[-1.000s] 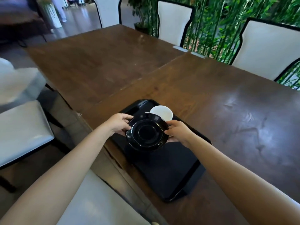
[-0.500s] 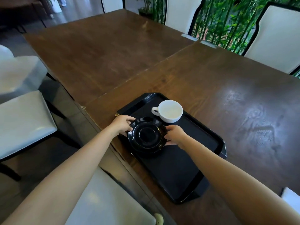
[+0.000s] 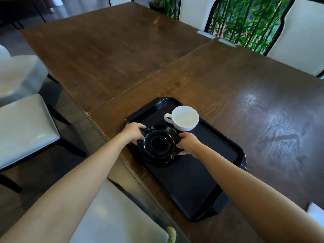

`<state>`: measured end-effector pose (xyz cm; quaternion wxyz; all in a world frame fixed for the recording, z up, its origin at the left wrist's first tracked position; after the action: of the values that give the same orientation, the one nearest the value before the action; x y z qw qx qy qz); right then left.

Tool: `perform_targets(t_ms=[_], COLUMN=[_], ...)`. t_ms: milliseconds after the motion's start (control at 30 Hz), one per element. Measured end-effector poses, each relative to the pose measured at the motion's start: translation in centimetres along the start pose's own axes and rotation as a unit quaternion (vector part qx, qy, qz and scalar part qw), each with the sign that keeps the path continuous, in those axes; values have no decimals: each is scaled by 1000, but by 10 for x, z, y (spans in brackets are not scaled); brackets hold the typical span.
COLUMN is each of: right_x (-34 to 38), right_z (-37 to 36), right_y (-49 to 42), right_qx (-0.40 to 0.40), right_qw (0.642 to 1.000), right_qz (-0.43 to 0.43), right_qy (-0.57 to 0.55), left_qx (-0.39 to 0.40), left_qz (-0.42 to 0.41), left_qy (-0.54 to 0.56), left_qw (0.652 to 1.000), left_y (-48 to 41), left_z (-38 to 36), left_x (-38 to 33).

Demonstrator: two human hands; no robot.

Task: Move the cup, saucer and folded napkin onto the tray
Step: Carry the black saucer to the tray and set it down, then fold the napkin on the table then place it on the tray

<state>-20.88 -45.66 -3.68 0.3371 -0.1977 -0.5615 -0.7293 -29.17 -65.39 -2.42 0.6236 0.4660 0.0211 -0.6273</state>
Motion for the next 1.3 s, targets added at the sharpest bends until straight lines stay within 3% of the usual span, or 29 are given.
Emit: perform_targets(t_ms=[200,500,733,967,1133,1300], right_x=[-2,0,2,-26,-64,-115], right_z=[3,28,76,123,155,191], right_y=[-1,22,55,90,123,168], right_qx=[8,62,44,12,-16,-57], right_qw=[999,989,969,966,959,963], right_qz=[6,18,23,-1,-30,-46], right_qy=[36,132,241,257,280,259], left_qx=[10,2,53,108,166,205], left_qz=[-11,-74,-184,-227,-264,-310], left_qy=[-101,-315,-394,-453,-438,-456], left_qw=[995,946,899,855,843,808], left_y=[1,15,32,52,74,105], left_z=[2,11,-14,-63,-112,-177], left_x=[-8,-55,-119,-173,-210,-240])
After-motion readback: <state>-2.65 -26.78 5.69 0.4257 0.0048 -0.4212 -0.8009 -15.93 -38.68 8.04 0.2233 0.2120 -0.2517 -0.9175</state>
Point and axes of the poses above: each hand's wrist, its own y-axis away from the middle knuckle, its own z-axis out of the back of the hand, x = y × z, the point moved 5 cm from there along -y, towards the middle knuckle
